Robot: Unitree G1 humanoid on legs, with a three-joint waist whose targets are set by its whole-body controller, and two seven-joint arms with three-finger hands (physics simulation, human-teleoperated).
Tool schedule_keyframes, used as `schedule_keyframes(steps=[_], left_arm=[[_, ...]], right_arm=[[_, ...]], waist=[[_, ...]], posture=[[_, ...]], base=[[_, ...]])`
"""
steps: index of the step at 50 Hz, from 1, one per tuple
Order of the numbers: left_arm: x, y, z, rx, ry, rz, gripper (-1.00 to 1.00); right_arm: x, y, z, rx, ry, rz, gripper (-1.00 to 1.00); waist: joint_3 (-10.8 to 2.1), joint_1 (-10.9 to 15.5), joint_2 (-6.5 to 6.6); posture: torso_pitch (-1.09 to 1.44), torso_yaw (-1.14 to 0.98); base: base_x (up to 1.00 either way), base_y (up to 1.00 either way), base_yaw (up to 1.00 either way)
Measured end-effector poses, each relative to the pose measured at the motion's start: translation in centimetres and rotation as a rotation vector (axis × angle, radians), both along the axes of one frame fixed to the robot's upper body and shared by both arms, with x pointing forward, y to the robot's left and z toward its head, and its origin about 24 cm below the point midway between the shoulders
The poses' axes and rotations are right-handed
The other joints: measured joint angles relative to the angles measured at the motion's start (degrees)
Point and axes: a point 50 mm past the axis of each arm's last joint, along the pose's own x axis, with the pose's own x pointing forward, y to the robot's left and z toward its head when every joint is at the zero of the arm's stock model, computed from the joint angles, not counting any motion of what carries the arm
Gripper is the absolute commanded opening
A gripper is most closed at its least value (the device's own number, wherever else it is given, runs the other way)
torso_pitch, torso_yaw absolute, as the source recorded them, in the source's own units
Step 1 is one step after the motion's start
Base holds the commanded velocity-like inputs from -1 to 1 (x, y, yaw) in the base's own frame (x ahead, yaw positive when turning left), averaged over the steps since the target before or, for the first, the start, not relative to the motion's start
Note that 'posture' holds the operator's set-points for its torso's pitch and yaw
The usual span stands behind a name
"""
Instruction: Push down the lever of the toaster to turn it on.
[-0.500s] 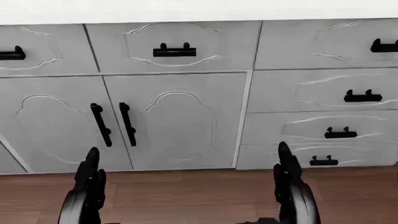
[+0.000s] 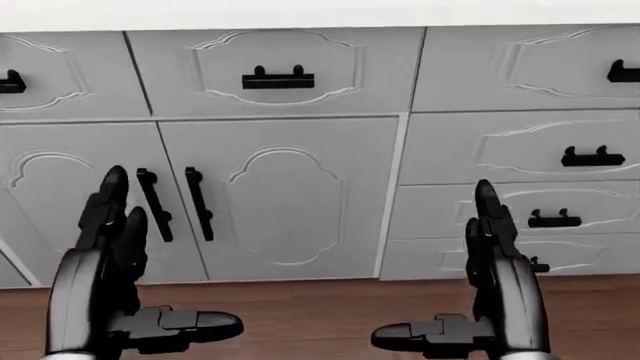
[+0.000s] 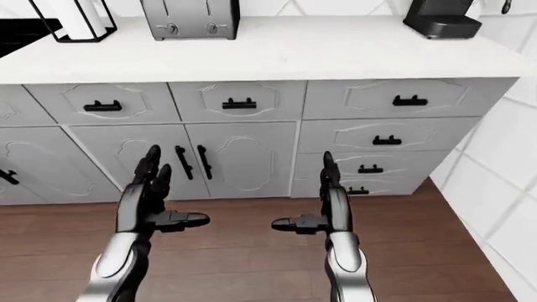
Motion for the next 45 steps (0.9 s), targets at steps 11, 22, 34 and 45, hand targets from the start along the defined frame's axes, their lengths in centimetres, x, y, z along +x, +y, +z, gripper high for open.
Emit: schedule_keyframes(steps=[11, 22, 34, 45], left_arm=[[3.3, 1.3, 4.6, -0.002, 0.006, 0.021, 1.00], [6.5, 1.8, 11.0, -0.028, -0.025, 0.005, 1.00], [8.2, 2.9, 16.1, -0.050, -0.087, 0.017, 1.00], [7.6, 2.8, 17.4, -0.050, -0.113, 0.004, 1.00]], right_arm=[[1.9, -0.7, 6.6, -0.040, -0.040, 0.014, 1.00], [4.4, -2.6, 13.6, -0.064, -0.085, -0.005, 1.00], [4.7, -4.2, 19.0, -0.115, -0.160, -0.051, 1.00], [3.3, -5.1, 22.5, -0.104, -0.234, -0.066, 1.00]], waist=[[0.29, 0.0, -0.06], [0.92, 0.2, -0.13], [2.07, 0.0, -0.10], [2.56, 0.1, 0.07]], posture=[[0.00, 0.00], [0.00, 0.00], [0.00, 0.00], [0.00, 0.00]], base=[[0.00, 0.00, 0.00], [0.00, 0.00, 0.00], [0.00, 0.00, 0.00], [0.00, 0.00, 0.00]])
